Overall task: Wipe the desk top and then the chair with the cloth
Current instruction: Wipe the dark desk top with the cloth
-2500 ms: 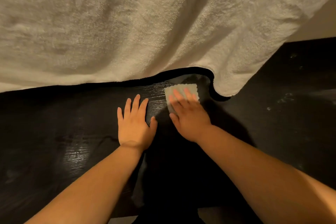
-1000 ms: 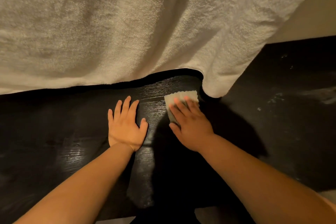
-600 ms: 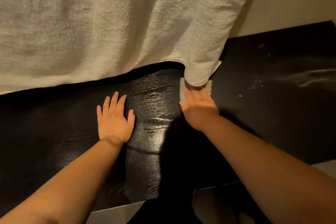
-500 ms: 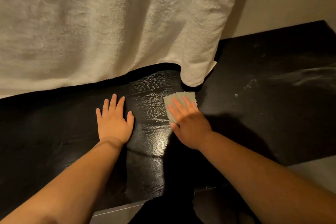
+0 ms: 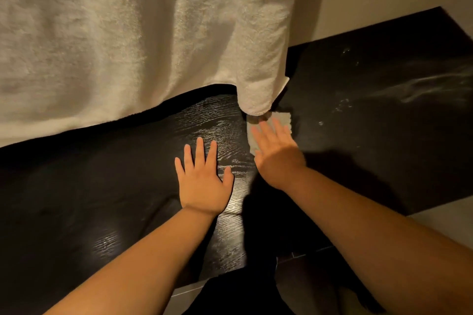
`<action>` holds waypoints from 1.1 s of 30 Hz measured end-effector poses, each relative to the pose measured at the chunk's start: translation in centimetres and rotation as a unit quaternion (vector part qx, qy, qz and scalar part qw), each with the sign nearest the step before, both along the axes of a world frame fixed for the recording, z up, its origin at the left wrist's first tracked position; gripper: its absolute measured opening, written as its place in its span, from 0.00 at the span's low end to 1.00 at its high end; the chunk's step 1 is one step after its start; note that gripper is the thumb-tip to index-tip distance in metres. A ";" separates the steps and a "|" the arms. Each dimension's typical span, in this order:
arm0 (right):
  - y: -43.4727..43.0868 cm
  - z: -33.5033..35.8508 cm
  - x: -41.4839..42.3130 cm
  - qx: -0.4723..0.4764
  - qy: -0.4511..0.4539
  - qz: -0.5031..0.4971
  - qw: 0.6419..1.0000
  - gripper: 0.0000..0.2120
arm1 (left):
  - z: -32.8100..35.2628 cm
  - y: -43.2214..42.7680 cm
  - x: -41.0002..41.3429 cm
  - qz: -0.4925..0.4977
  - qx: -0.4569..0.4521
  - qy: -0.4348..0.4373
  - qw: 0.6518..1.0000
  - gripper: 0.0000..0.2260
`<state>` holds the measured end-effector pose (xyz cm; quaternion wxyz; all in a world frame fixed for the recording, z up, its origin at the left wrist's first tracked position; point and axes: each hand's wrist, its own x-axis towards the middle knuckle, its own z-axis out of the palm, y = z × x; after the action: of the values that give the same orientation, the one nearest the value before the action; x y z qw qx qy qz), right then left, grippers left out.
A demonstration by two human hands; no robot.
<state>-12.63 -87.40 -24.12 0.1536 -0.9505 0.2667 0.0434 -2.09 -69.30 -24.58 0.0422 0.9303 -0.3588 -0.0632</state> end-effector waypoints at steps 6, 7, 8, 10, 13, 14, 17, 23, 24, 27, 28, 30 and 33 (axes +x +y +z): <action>0.4 0.4 -3.4 -0.009 0.010 0.142 0.990 0.30 | 0.4 -0.2 -0.2 0.006 0.002 0.012 1.000 0.34; -1.0 0.3 -3.6 -0.024 0.007 0.109 0.994 0.31 | 0.4 -0.2 -0.2 0.006 0.006 0.012 1.000 0.34; -2.7 0.2 -3.6 -0.030 0.012 0.055 0.998 0.32 | 0.4 -0.2 -0.2 0.005 0.010 0.012 1.000 0.34; -5.0 0.7 -3.6 0.009 0.041 -0.056 0.998 0.32 | 0.4 -0.2 -0.2 0.005 0.012 0.010 1.000 0.34; -3.8 0.7 -2.8 0.033 0.036 -0.097 0.994 0.32 | 0.3 -0.2 0.0 0.003 0.009 0.009 1.000 0.34; -2.3 0.6 -2.7 0.019 0.030 -0.050 0.998 0.31 | 0.3 -0.2 0.0 0.003 0.006 0.013 1.000 0.34; 3.3 0.0 -4.4 -0.029 0.001 0.083 0.996 0.30 | 0.4 -0.1 -0.1 0.005 -0.006 0.021 1.000 0.34; 1.8 0.6 -6.8 -0.023 0.038 0.100 0.994 0.31 | 0.5 0.2 0.0 0.004 -0.003 0.039 0.999 0.33; 0.2 0.7 -6.9 -0.031 0.030 0.062 0.997 0.30 | 0.6 0.3 0.1 0.003 0.000 0.042 0.999 0.33; -1.1 1.3 -7.1 -0.005 0.067 -0.058 0.996 0.29 | 0.6 0.4 0.2 -0.005 0.005 0.040 0.999 0.34; -0.3 1.1 -7.0 -0.003 0.067 -0.079 0.995 0.29 | 0.6 0.4 0.1 -0.009 0.006 0.041 0.999 0.34; 3.0 1.0 -6.7 -0.014 0.049 -0.071 0.996 0.30 | 0.8 0.6 0.1 -0.019 0.009 0.044 0.999 0.33; 8.9 0.1 -7.9 -0.024 0.032 0.025 0.999 0.30 | 1.0 1.9 0.0 -0.060 0.024 0.041 0.997 0.33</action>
<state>-20.53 -78.50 -24.05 0.1213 -0.9584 0.2484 0.0711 -2.05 -67.36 -23.61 0.0309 0.9043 -0.4108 -0.1123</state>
